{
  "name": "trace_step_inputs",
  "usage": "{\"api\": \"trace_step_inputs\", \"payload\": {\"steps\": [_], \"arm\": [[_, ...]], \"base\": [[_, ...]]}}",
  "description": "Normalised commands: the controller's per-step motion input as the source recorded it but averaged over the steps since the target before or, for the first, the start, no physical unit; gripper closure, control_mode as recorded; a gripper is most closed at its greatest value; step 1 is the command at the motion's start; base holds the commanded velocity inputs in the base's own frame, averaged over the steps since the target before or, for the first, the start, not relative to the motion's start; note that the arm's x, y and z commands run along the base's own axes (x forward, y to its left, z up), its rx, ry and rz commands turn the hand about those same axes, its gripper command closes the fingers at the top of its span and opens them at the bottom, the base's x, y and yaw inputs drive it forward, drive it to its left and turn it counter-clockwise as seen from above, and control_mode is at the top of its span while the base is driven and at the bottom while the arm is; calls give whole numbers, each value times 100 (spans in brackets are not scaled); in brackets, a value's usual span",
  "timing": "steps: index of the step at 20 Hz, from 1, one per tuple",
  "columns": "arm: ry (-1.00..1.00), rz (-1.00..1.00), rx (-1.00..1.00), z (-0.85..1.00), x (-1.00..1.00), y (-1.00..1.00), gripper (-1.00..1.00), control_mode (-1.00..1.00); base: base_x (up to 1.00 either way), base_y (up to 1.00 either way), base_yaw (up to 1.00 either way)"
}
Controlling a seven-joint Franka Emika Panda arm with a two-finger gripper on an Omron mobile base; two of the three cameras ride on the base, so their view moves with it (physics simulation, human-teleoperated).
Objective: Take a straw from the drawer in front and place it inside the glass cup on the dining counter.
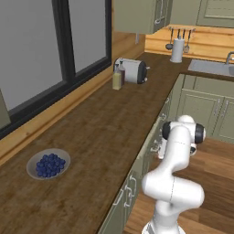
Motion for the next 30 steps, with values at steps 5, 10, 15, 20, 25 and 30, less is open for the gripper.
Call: {"api": "trace_step_inputs", "payload": {"steps": [5, 10, 15, 20, 25, 30], "arm": [[0, 0, 9, 9, -73, -59, 100, -100], [0, 0, 13, 2, -76, -60, 100, -100], [0, 0, 12, 1, -65, -58, 100, -100], [0, 0, 7, 0, -35, -38, -100, -100], [9, 0, 0, -5, -2, -1, -100, -100], [3, 0, 2, 13, -58, -23, -100, -100]], "base": [[0, 0, 0], [0, 0, 0], [0, 0, 0], [0, 0, 0], [0, 0, 0], [0, 0, 0]]}}
